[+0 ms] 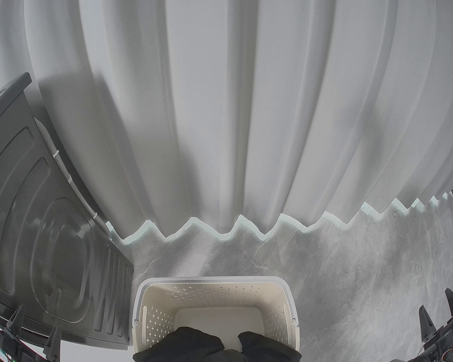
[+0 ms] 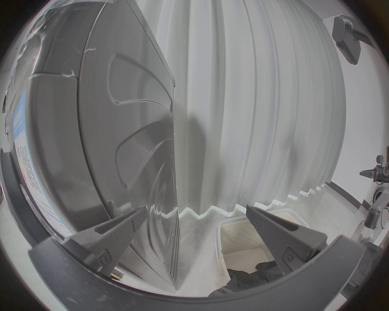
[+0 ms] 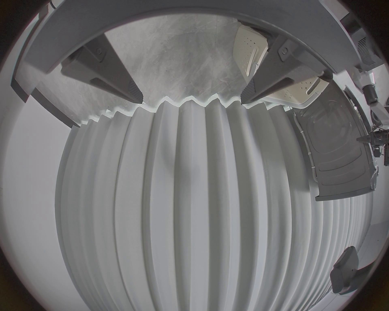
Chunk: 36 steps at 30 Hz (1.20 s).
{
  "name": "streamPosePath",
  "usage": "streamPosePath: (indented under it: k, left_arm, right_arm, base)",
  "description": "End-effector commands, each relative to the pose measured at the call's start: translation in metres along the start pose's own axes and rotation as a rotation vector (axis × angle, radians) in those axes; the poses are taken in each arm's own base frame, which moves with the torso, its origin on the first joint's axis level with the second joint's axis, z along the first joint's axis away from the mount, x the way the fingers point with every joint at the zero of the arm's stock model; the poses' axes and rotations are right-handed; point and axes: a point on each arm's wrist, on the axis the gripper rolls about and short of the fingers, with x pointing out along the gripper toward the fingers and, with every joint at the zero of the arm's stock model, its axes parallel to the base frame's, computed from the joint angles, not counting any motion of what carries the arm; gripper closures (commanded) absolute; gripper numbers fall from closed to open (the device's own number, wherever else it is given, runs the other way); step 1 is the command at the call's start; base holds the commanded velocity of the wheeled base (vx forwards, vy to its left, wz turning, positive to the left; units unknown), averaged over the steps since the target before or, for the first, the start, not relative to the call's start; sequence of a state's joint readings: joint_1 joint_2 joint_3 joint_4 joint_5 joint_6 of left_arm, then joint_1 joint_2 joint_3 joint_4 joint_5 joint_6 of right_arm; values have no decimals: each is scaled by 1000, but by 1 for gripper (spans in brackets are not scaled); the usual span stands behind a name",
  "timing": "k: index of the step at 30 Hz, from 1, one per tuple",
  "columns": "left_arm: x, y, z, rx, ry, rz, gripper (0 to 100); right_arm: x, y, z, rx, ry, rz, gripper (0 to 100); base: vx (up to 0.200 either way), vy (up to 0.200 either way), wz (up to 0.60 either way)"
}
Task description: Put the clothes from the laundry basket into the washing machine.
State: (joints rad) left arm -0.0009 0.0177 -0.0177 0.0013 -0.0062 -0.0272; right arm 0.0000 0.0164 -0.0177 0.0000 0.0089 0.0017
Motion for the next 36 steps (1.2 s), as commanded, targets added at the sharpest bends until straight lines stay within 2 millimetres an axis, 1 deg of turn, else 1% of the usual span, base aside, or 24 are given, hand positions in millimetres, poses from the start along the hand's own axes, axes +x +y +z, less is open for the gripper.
streamPosePath:
  k: [1, 20, 36]
  left_arm:
    - [0, 0, -5, 0, -1, 1, 0]
    - [0, 0, -5, 0, -1, -1, 0]
    - [0, 0, -5, 0, -1, 1, 0]
  right_arm:
    - [0, 0, -5, 0, 1, 0, 0]
    - [0, 0, -5, 0, 1, 0, 0]
    - [0, 0, -5, 0, 1, 0, 0]
  base:
    - [0, 0, 0]
    - [0, 0, 0]
    - [-200, 0, 0]
